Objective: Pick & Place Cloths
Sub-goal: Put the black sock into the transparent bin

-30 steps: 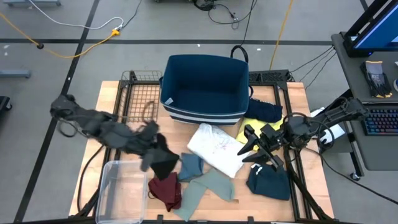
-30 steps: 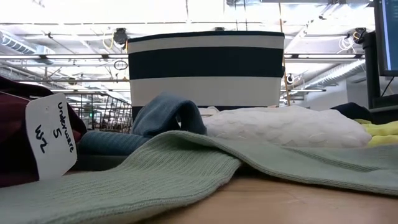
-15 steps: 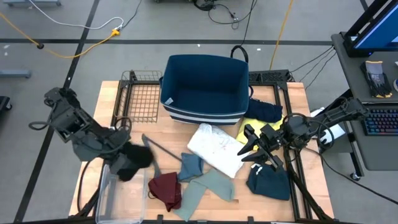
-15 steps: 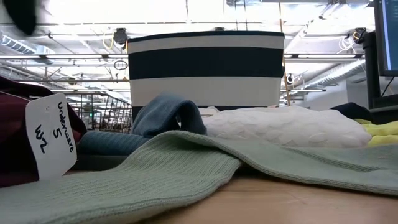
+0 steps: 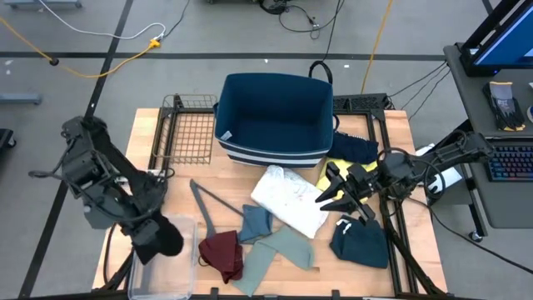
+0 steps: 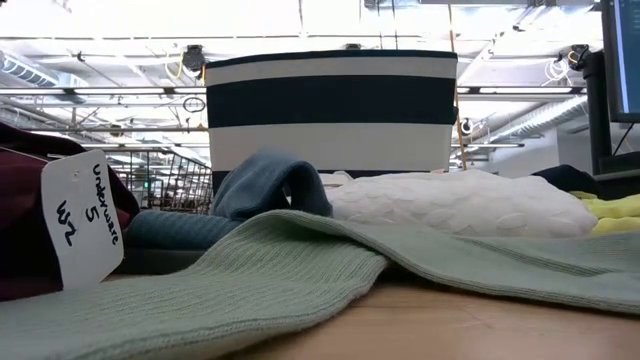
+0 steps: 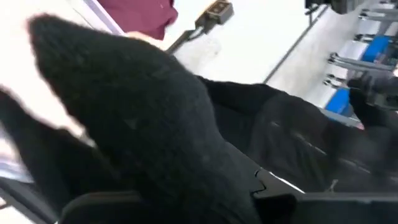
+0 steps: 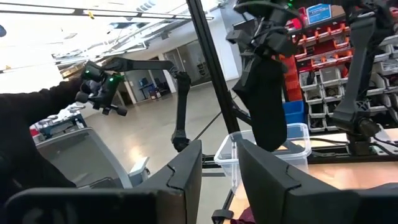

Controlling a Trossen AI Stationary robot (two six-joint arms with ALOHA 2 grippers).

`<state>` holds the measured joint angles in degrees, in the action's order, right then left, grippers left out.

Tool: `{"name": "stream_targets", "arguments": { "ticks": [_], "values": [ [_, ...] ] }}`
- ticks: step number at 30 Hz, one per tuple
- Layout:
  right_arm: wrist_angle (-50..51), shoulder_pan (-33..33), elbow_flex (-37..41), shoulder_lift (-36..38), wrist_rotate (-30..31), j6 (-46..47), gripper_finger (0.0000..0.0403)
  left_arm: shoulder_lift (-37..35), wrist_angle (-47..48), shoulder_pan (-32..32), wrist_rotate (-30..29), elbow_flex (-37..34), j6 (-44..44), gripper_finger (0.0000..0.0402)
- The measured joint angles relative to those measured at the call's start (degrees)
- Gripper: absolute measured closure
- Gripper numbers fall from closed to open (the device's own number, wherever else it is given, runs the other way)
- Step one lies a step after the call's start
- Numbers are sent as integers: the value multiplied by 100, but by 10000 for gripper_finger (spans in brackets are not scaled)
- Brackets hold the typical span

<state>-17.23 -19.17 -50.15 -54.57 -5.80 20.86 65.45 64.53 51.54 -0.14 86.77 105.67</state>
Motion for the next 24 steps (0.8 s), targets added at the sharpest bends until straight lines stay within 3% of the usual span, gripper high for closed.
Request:
{"name": "stream_targets", "arguments": {
  "ticks": [12, 24],
  "values": [
    [-8, 5, 0, 0, 0, -37, 309, 1365, 1374, 3, 1111, -1, -502, 402],
    [-46, 1, 0, -1, -21, 78, 310, 2418, 1797, 8, 887, -3, -1121, 401]
  ]
}}
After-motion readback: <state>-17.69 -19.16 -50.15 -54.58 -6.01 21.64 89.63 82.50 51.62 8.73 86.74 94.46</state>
